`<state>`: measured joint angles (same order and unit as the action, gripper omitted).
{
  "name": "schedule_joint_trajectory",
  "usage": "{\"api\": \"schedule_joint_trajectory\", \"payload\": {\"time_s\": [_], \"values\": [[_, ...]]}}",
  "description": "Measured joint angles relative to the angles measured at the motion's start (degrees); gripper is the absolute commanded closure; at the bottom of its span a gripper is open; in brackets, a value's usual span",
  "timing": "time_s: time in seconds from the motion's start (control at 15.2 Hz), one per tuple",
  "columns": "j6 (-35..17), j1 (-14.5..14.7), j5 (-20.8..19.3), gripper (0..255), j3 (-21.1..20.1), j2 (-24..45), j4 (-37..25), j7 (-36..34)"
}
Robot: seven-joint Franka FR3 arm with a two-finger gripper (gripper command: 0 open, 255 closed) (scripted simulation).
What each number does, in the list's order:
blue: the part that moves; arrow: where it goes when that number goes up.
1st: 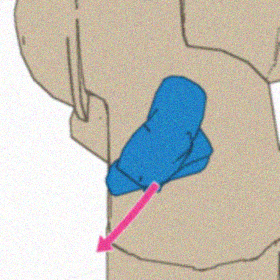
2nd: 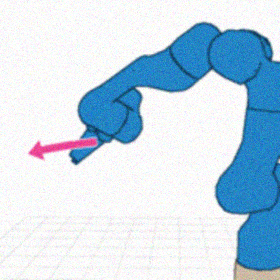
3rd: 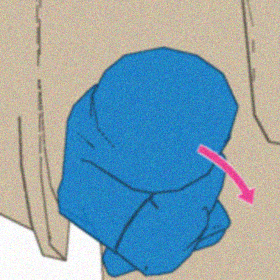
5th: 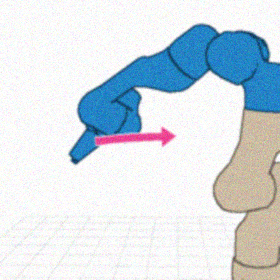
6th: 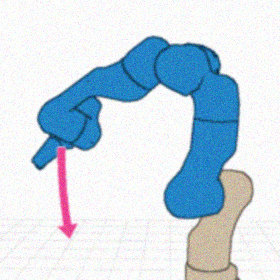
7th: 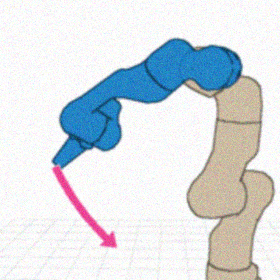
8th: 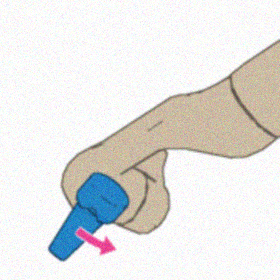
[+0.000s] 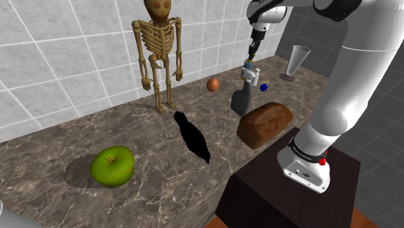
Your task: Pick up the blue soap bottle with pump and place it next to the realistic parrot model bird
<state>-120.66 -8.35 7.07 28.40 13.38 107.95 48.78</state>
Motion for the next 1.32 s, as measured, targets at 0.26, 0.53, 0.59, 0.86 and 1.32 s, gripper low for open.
{"api": "schedule_joint_trajectory", "payload": {"time_s": [0.26, 0.53, 0.59, 0.86, 1.32], "values": [[2.35, 0.09, -0.64, 255, 0.21, -1.00, -1.47, -0.33], [5.02, 0.34, -1.35, 255, 0.33, -2.12, -3.18, -0.93], [5.78, 0.32, -1.49, 255, 0.39, -2.34, -3.74, -0.97], [8.82, 0.34, -1.96, 255, 0.53, -3.06, -6.17, -1.23], [14.05, 0.32, -2.44, 255, 0.67, -3.74, -10.81, -1.59]]}}
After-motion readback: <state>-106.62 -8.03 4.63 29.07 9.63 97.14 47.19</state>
